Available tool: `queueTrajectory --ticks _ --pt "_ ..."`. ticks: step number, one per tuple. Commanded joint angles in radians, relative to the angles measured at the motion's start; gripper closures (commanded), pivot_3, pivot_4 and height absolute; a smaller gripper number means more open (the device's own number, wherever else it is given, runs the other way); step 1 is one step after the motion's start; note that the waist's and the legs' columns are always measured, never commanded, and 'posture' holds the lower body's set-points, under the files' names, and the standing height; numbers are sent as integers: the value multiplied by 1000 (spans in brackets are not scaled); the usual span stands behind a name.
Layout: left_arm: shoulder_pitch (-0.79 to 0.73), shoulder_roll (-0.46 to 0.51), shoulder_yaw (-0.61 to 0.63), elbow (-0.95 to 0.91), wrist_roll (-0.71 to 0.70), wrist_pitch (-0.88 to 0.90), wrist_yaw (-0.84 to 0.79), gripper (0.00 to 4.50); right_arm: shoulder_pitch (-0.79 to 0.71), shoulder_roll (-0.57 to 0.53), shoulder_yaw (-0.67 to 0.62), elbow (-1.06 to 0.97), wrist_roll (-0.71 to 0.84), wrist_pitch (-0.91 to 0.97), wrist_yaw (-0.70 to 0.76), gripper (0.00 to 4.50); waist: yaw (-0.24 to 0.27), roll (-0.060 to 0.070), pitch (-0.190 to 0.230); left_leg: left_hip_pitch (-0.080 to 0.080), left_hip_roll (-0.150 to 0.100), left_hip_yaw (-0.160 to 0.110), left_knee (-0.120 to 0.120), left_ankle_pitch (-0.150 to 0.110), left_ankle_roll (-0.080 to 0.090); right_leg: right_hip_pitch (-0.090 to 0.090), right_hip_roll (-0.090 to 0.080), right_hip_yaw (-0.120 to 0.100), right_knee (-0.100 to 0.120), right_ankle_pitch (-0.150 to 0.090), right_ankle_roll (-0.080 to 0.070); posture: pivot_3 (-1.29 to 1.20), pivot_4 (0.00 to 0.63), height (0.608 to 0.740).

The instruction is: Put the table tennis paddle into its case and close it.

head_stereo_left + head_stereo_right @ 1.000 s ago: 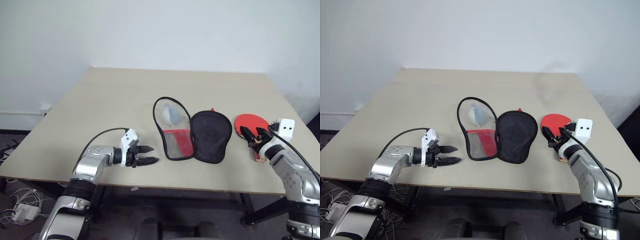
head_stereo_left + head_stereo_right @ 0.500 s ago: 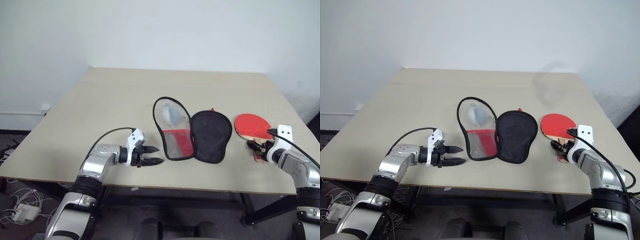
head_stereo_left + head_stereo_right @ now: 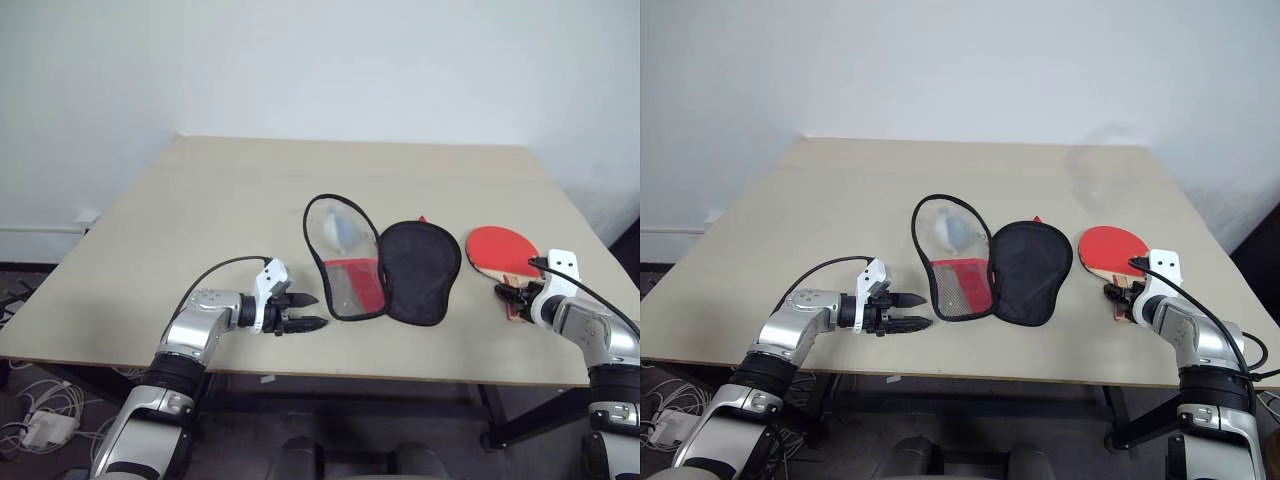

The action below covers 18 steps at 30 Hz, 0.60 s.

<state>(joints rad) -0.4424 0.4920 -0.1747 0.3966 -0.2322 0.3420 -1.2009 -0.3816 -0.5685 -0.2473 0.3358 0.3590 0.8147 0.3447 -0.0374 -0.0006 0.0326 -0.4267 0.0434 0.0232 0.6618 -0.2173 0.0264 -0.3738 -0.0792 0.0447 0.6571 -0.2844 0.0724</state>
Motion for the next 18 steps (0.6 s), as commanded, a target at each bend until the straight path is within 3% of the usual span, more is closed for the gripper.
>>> queueTrajectory --ticks 1,3,8,12,18 --pt "-11 -4 6 -34 -4 -1 4 1160 -36 3 -7 17 -29 -27 -26 3038 -5 0 0 0 0 0 0 0 0 0 0 0 0 0 0 0 0 740" --pt "-11 -5 7 -36 -4 1 7 1160 -41 10 -18 19 -30 -27 -46 3384 -8 0 0 0 0 0 0 0 0 0 0 0 0 0 0 0 0 740" --pt "-9 -11 5 -37 -3 1 12 1160 -45 37 -64 -11 -28 -47 -117 3383 -11 -1 0 0 0 -1 0 0 0 1 0 0 0 0 0 0 0 740" --pt "-13 -17 1 -25 1 -3 10 1160 -48 97 -123 -186 10 24 -220 3383 -11 2 1 -1 0 0 0 0 0 -1 0 0 1 0 0 0 0 740" --pt "-26 -27 -8 -16 7 0 5 1160 -81 253 -95 -465 61 203 -331 3383 -11 4 1 -1 1 -1 -2 0 0 -3 2 1 2 0 0 0 0 740"
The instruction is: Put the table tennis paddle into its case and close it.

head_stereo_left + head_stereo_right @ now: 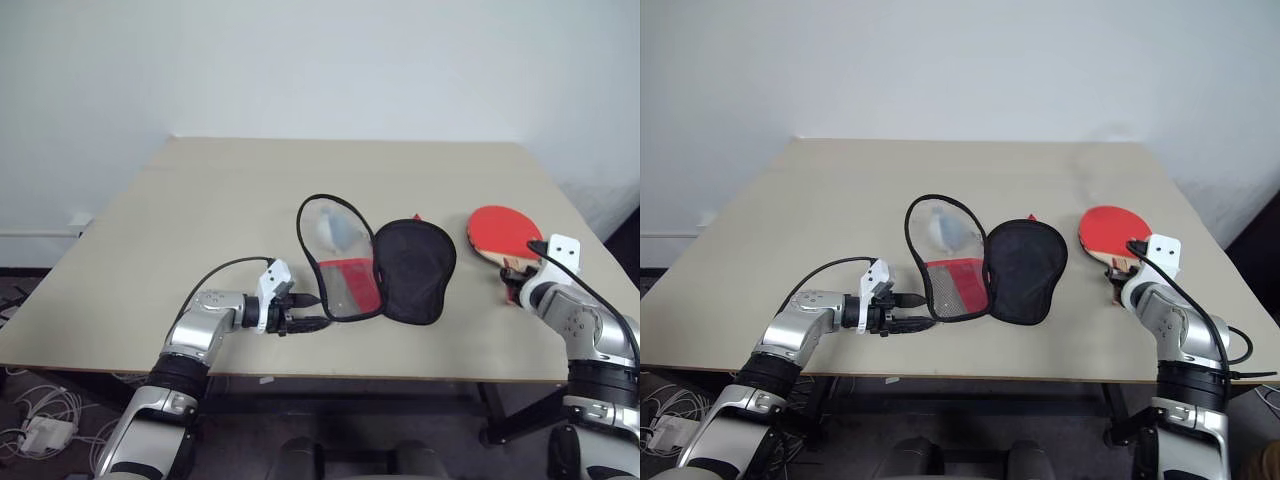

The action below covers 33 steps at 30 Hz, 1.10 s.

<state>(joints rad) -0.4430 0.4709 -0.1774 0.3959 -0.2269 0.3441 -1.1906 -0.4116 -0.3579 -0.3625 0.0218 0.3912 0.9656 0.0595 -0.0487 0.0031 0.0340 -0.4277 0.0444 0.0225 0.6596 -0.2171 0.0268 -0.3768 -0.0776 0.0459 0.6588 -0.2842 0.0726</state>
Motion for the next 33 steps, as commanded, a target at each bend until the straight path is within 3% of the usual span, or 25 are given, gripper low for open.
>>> queueTrajectory --ticks 1,9,15,33 --pt "-29 -8 -7 -13 2 -1 -6 1160 -59 79 30 -184 32 76 -65 3383 1 0 0 0 0 0 0 0 0 0 0 0 0 0 0 0 0 740" --pt "-48 -26 -14 10 17 -5 -15 1160 -83 368 54 -283 7 188 -236 3383 5 0 0 -1 -1 0 0 0 0 0 -1 -2 0 0 0 0 0 740" --pt "-60 -36 -22 32 25 -14 -25 1160 -22 490 44 -305 -13 190 -307 3383 4 0 0 -1 -1 -1 0 0 0 0 -2 -2 0 0 0 0 0 740" --pt "-85 -59 -28 72 38 -37 -36 1160 64 491 91 -295 -63 145 -306 3383 1 0 0 -1 -1 -1 0 0 0 1 -2 -3 -1 0 0 0 0 740"
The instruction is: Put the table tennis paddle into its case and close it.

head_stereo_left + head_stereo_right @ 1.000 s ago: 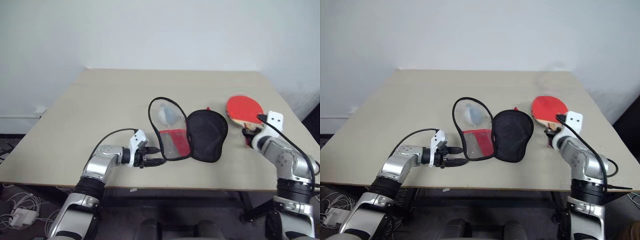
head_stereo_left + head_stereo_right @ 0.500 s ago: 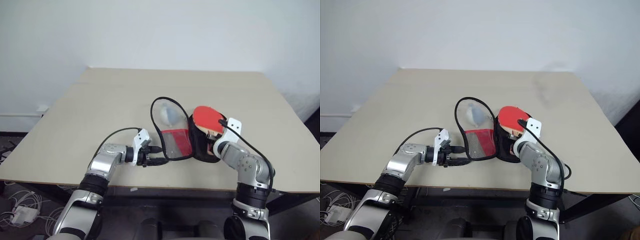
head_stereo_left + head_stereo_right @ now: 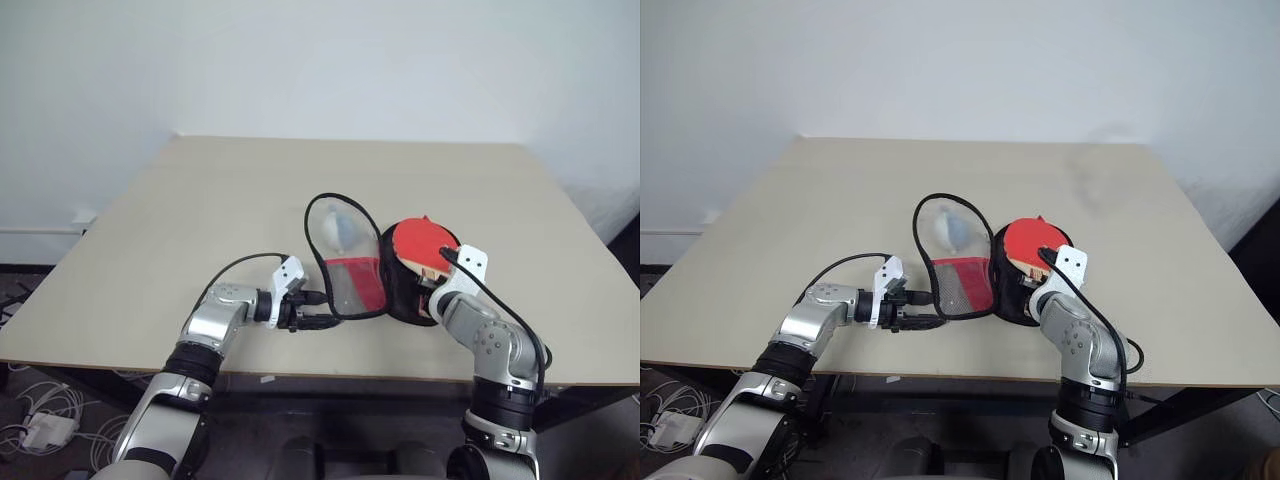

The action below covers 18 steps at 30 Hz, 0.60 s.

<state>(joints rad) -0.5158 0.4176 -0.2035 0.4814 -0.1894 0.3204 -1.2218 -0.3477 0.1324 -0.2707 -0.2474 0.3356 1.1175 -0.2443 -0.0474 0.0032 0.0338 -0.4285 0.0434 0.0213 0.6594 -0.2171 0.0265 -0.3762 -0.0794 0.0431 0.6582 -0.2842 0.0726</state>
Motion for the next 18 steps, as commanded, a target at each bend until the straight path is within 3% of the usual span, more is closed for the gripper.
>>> queueTrajectory --ticks 1,4,14,18 --pt "-12 -5 -2 -15 0 -13 -5 1160 0 3 2 -22 -7 -8 -1 3383 0 0 0 0 0 0 0 0 0 0 0 0 0 0 0 0 0 740" --pt "-13 -5 -1 -14 -1 -15 -4 1160 -4 3 13 -12 -6 -10 6 3383 0 0 0 0 0 0 0 0 0 0 0 0 0 0 0 0 0 740" --pt "-11 -1 6 -18 -6 -17 -3 1160 -14 -4 42 -20 3 -32 44 14 -1 0 0 0 0 0 0 0 0 0 0 0 0 0 0 0 0 740" --pt "-27 -9 23 -25 -30 1 -5 1160 10 -90 87 -101 3 -113 148 14 0 0 0 0 0 0 0 0 0 0 0 0 0 0 0 0 0 740"
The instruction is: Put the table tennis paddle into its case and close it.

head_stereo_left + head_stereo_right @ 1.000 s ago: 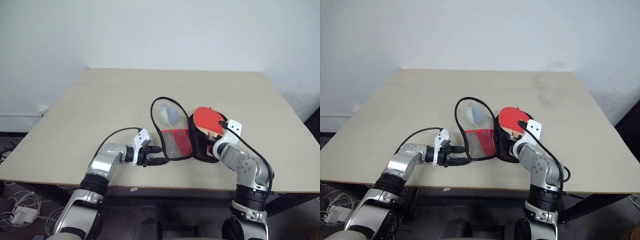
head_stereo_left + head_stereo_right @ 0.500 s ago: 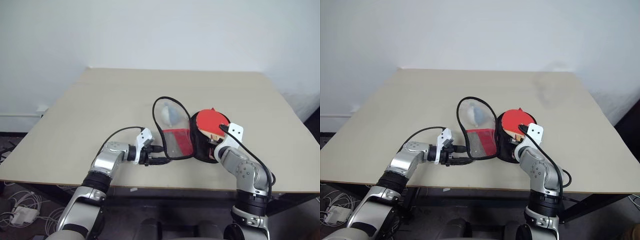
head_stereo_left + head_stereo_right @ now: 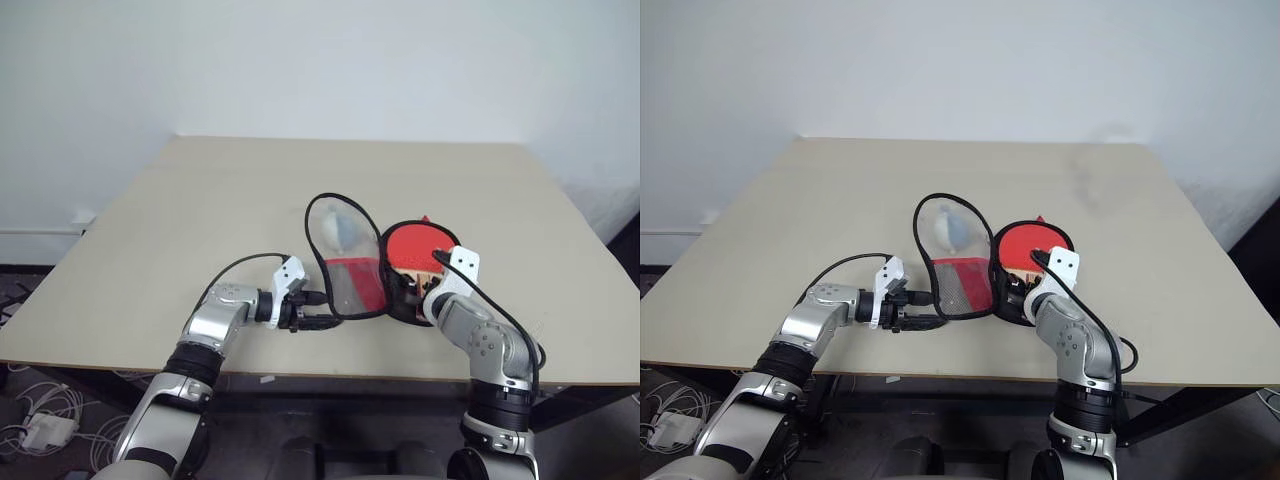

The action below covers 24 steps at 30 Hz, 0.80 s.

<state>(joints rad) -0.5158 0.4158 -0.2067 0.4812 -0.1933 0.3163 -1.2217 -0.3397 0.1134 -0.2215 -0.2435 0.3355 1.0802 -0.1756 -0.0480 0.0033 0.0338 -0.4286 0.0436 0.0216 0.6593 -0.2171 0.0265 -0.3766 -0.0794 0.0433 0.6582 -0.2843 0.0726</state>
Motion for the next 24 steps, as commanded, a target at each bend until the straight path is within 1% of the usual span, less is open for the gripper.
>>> queueTrajectory --ticks 1,5,9,12,15,18,19,22,24 --pt "-32 -9 27 -23 -29 7 -5 1160 11 -99 49 -127 2 -100 108 14 1 0 0 0 0 0 0 0 0 0 0 0 0 0 0 0 0 740" --pt "-47 -31 41 -42 -69 52 -12 1160 -2 -117 -61 -189 164 -131 226 14 0 0 0 0 0 0 0 0 0 0 0 0 0 0 0 0 0 740" --pt "-52 -73 46 -87 -109 102 -20 1160 -57 -174 -122 -238 238 -206 289 14 0 0 0 0 0 0 0 0 0 0 0 0 0 0 0 0 0 740" --pt "-86 -142 58 -94 -159 153 -5 1160 -75 -203 -147 -199 229 -271 284 14 2 0 0 0 0 0 0 0 0 1 1 0 -1 0 0 0 0 740" --pt "-123 -206 58 -86 -180 173 11 1160 -90 -197 -203 -155 245 -331 250 14 4 -1 1 0 0 -1 1 0 0 2 0 -1 -1 0 0 0 0 740" --pt "-157 -266 39 -55 -163 150 28 1160 -93 -198 -241 -122 261 -380 231 14 3 -1 1 0 -1 -1 1 0 0 1 0 0 -1 0 0 0 0 740" --pt "-161 -277 34 -50 -159 145 30 1160 -91 -201 -243 -117 261 -390 228 14 3 -1 1 0 -1 -1 1 0 0 1 0 0 -1 0 0 0 0 740" --pt "-171 -352 -4 -39 -151 139 37 1160 -91 -207 -271 -82 258 -438 208 14 0 -1 1 0 -1 0 0 0 0 1 1 0 -1 0 0 0 0 740" --pt "-172 -387 -24 -25 -139 135 47 1160 -92 -212 -284 -65 255 -466 196 14 0 -1 1 0 -1 0 0 0 0 1 1 0 -1 0 0 0 0 740"
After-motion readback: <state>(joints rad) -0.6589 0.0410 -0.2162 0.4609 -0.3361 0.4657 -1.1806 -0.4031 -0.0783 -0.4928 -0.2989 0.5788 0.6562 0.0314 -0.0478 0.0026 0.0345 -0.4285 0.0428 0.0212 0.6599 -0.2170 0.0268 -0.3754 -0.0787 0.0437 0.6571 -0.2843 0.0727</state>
